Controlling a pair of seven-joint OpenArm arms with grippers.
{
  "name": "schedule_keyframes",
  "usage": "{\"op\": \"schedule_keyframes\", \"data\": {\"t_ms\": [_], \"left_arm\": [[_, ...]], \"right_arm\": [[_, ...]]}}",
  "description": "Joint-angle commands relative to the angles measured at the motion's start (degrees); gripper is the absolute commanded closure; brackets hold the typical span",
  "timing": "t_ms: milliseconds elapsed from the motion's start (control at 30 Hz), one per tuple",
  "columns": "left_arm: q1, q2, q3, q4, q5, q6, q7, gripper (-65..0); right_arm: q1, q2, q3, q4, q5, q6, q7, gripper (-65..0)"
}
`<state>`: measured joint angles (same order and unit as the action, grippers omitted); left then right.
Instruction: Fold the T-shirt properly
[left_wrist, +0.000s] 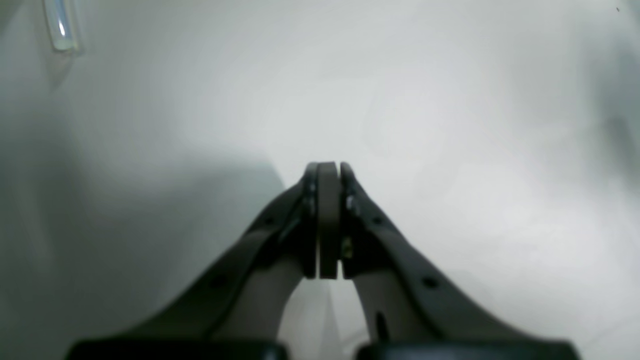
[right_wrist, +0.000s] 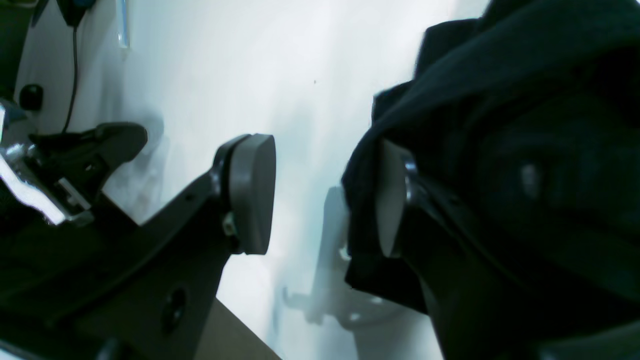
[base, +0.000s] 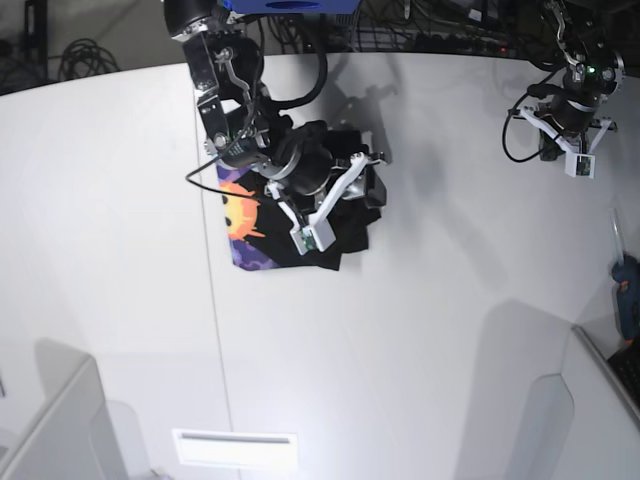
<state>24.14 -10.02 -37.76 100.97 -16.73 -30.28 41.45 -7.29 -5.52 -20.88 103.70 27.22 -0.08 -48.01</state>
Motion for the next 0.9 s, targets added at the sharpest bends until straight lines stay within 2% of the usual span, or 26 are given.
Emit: {"op": "schedule_keyframes", "data": {"t_ms": [0,133,233,333,500,667,767,867], "left_arm": [[0.08,-1.1,-0.44,0.79,-0.63,-0.27,-0.88,0.0],[0.08,-1.45,-0.53,-1.32,-0.98,-0.27,-0.88,0.0],[0.08,-2.42,-0.53,-2.11,-1.16,-0.27,-0.88,0.0],[0.96,-3.03,-1.49,-2.81,-1.16,-0.27,-0.88,0.0],[1.31,-3.03,-5.54,-2.9,-1.16,-2.64,-0.88,0.0],[1.31,-2.95,-7.91,-2.99,-1.16,-5.01,-0.88,0.0],[1.4,-2.95,-7.91,-3.25,-1.16,-5.37,-0.88,0.0],[1.4,-2.86,-7.91,-3.25,-1.16,-5.37,-0.88,0.0]], "right_arm": [[1.36,-0.42,-0.7,0.08,0.95,0.12,1.11,-29.9],[3.73,-0.15,-4.74,-1.77,0.95,0.12,0.67,-29.9],[4.34,2.4,-7.12,1.22,0.95,0.12,1.11,-28.2],[3.9,5.47,-4.13,6.94,0.95,0.12,1.11,-18.8],[3.47,10.57,7.04,9.49,0.95,0.12,1.11,-0.6],[2.23,13.3,16.09,8.78,0.95,0.3,1.11,0.0],[1.88,15.06,16.62,6.67,0.95,0.38,1.02,0.0],[0.39,15.41,15.92,5.09,0.87,0.38,1.11,0.0]]}}
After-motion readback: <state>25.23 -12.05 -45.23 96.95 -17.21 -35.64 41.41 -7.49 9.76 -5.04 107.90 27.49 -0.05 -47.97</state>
